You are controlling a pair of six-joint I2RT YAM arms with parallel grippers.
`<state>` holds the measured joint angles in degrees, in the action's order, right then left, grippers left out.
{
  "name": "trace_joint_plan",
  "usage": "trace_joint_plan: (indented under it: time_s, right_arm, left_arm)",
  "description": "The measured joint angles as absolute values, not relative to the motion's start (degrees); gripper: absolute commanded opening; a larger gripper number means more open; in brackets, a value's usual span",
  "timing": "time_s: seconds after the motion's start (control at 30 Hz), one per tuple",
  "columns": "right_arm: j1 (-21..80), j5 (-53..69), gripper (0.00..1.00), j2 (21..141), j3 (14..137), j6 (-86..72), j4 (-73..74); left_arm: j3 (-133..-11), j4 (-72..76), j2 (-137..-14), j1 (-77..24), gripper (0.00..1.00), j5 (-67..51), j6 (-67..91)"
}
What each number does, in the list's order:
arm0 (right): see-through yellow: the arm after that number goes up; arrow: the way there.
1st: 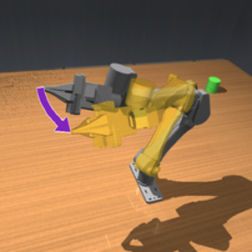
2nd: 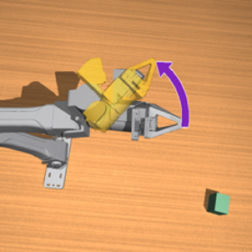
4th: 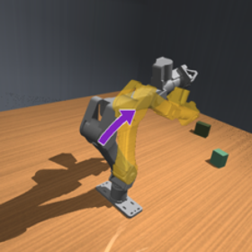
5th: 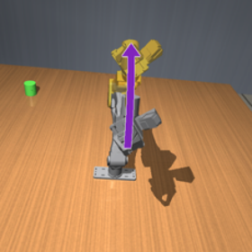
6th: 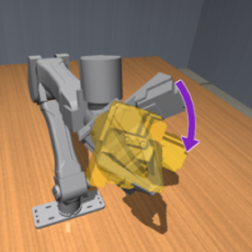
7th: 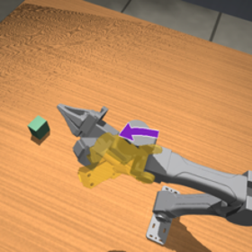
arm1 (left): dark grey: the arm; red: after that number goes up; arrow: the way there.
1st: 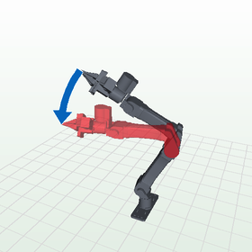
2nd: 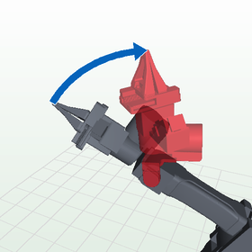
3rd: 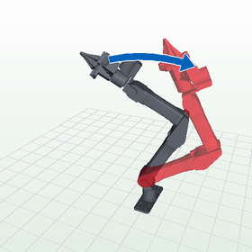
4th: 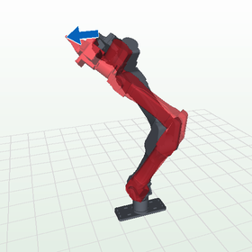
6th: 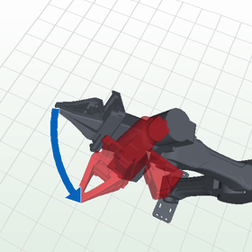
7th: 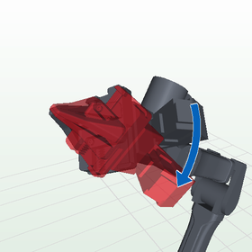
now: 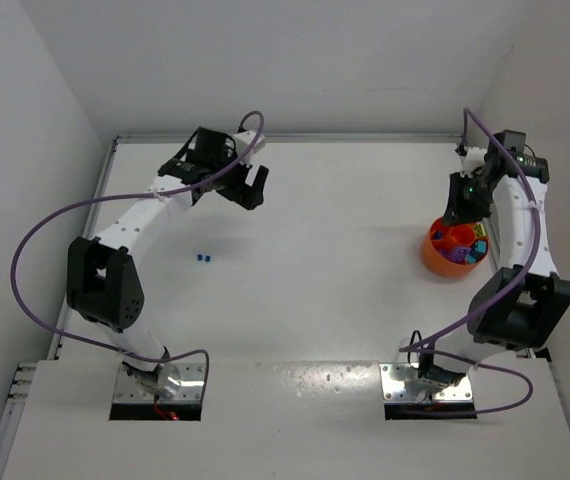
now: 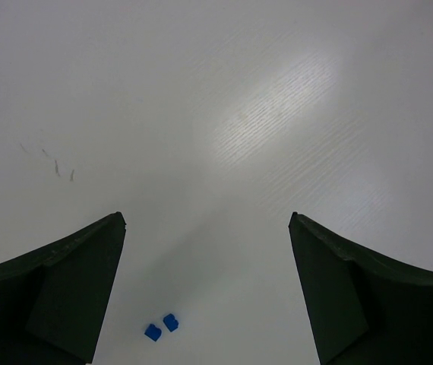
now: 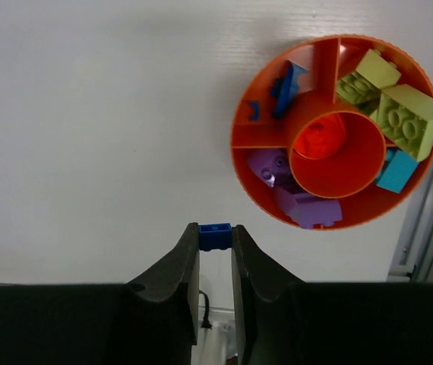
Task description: Sort the legos into containers by color
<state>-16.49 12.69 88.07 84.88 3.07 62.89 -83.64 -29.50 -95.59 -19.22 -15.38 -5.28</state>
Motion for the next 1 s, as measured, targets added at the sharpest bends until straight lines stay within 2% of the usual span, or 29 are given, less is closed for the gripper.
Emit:
trace_joint_plan:
  time_s: [0.4, 1.0]
  right_arm:
    - [-16.0, 2.3, 0.00, 97.2, 86.8, 3.8, 62.0]
    - [-12.2, -2.1, 0.00, 104.5, 91.4, 3.9, 58.3]
  left_arm:
    - [-83.6, -30.5, -95.6, -18.7, 0.99, -14.0, -3.1]
    - [-83.6, -30.7, -97.5, -18.6, 1.00, -10.9, -0.1]
